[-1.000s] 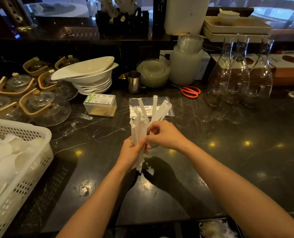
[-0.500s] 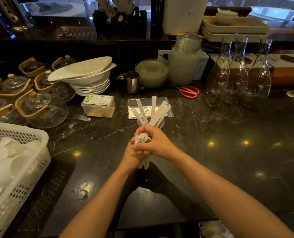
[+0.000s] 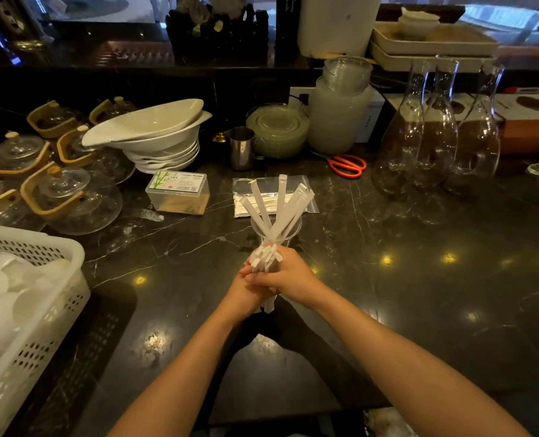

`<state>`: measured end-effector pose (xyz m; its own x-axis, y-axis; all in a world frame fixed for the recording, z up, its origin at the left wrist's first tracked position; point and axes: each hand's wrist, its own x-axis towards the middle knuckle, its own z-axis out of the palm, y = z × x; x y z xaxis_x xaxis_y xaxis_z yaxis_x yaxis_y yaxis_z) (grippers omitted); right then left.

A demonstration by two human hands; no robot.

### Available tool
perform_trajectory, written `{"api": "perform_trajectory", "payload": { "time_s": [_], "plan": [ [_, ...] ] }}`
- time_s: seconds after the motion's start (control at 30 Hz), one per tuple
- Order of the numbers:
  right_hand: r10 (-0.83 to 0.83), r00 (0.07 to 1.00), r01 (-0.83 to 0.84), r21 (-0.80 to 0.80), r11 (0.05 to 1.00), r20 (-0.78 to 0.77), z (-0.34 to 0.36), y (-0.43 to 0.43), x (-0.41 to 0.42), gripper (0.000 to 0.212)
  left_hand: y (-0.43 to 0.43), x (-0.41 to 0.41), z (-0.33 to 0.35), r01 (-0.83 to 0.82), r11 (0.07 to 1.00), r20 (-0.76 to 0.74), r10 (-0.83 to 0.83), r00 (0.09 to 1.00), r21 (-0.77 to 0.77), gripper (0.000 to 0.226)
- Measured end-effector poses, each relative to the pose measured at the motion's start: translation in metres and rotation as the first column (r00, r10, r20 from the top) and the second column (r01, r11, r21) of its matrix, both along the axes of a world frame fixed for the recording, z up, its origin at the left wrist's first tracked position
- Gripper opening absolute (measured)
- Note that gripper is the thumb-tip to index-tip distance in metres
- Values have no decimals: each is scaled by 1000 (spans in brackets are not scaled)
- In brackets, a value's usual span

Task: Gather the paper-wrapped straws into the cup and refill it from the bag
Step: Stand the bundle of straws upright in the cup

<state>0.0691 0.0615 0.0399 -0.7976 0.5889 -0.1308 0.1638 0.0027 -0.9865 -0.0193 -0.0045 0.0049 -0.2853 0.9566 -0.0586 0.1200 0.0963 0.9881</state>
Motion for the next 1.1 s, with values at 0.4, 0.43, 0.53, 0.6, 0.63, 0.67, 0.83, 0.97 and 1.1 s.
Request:
{"api": "perform_trajectory", "payload": {
  "time_s": [0.4,0.43,0.53,0.6,0.63,0.67,0.83,0.97,1.1],
  "plan": [
    [12,1000,-10,71,997,-23,42,17,-14,10,18,-10,35,-12,997,9,11,1000,72,34],
    [6,999,-2,102,995,-44,52,20,-16,10,23,-14,44,-6,996,-8,7,1000,86,35],
    [-35,992,59,196,979,-122,77,38,-22,16,39,-24,73,-10,991,-7,11,1000,134,35],
    [-77,979,118,217,969,-191,95,52,-24,20,50,-30,94,6,987,-22,-2,1000,159,26],
    [-96,968,144,198,970,-230,102,59,-26,22,56,-33,103,20,986,-32,-15,999,167,22],
    [-110,959,160,178,971,-261,107,67,-26,22,61,-36,110,32,985,-38,-25,999,170,22],
    [-108,965,151,168,974,-238,104,87,-31,18,80,-46,116,52,992,-93,-41,995,118,28],
    [-116,975,142,126,982,-191,81,95,-36,6,88,-51,94,52,998,-140,-47,989,30,29],
    [-116,987,133,165,977,-111,64,98,-39,7,89,-56,76,50,999,-153,-51,987,-10,27]
  ]
}}
